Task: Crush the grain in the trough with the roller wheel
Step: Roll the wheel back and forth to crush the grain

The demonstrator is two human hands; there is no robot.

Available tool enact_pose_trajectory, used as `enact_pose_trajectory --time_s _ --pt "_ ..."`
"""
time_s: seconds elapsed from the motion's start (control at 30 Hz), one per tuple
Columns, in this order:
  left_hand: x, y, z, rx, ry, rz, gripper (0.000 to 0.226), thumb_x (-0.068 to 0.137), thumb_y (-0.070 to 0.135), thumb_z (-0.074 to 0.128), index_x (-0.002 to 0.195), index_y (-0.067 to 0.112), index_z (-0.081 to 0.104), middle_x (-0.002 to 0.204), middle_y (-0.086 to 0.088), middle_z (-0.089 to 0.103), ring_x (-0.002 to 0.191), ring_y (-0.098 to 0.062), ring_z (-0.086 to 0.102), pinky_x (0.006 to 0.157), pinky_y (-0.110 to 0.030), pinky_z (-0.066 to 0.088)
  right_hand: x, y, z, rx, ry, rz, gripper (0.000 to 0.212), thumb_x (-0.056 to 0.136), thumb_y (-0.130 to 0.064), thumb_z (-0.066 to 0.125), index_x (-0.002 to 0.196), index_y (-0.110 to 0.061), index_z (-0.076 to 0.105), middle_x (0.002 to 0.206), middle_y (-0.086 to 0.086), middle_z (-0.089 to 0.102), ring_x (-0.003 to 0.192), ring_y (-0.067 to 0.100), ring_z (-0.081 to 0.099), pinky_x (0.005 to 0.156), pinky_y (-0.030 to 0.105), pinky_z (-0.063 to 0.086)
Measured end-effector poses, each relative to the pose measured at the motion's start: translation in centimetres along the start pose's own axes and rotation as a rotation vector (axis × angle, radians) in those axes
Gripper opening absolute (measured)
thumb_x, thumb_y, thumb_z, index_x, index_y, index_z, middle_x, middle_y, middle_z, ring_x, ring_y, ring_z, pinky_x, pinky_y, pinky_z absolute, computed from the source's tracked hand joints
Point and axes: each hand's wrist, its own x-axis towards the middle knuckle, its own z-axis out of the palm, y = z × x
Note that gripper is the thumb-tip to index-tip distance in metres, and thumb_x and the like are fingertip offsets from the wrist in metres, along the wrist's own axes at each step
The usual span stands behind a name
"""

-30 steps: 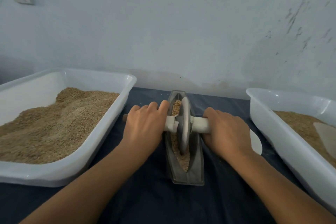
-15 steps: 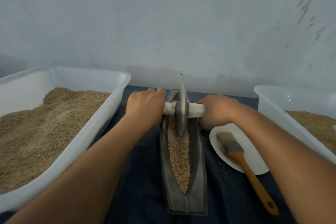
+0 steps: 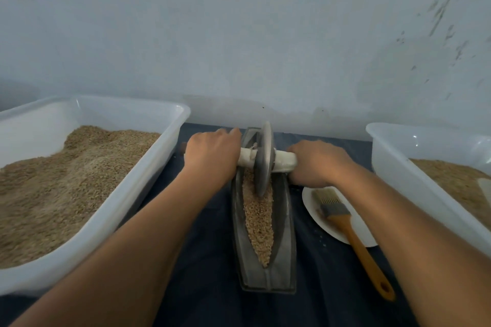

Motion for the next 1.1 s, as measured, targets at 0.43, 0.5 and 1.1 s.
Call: enact_pose_trajectory --time_s 0.43,0.5,1.1 --pt "-7.9 1.1 -1.9 0.032 0.126 0.054 0.042 0.081 0.019 0.071 0.109 0.023 0.040 0.106 0.002 0.055 0.097 -0.020 0.056 0.086 -0.034 0.040 -7.8 -1.8 3.0 -0.048 0.407 0.029 0.022 0.082 -0.043 0.059 0.094 -0.032 0.045 0.073 -0.009 0.053 0.066 0.022 0.052 0.054 0.033 0.044" --pt "-8.8 1.3 -2.3 0.036 0.155 0.074 0.040 0.082 0.017 0.068 0.111 0.023 0.041 0.107 0.001 0.052 0.098 -0.020 0.053 0.089 -0.035 0.040 -9.0 -1.9 3.2 -0.003 0.422 0.011 0.025 0.084 -0.043 0.060 0.091 -0.032 0.039 0.074 -0.009 0.050 0.066 0.023 0.052 0.058 0.038 0.050" --pt "-8.6 0.8 -2.1 -0.004 0.109 0.083 0.048 0.080 0.020 0.071 0.113 0.026 0.037 0.106 0.004 0.053 0.096 -0.018 0.054 0.085 -0.033 0.040 -9.5 -2.2 3.9 -0.109 0.645 -0.031 0.030 0.079 -0.035 0.069 0.080 -0.027 0.040 0.066 -0.008 0.049 0.057 0.023 0.049 0.050 0.032 0.032"
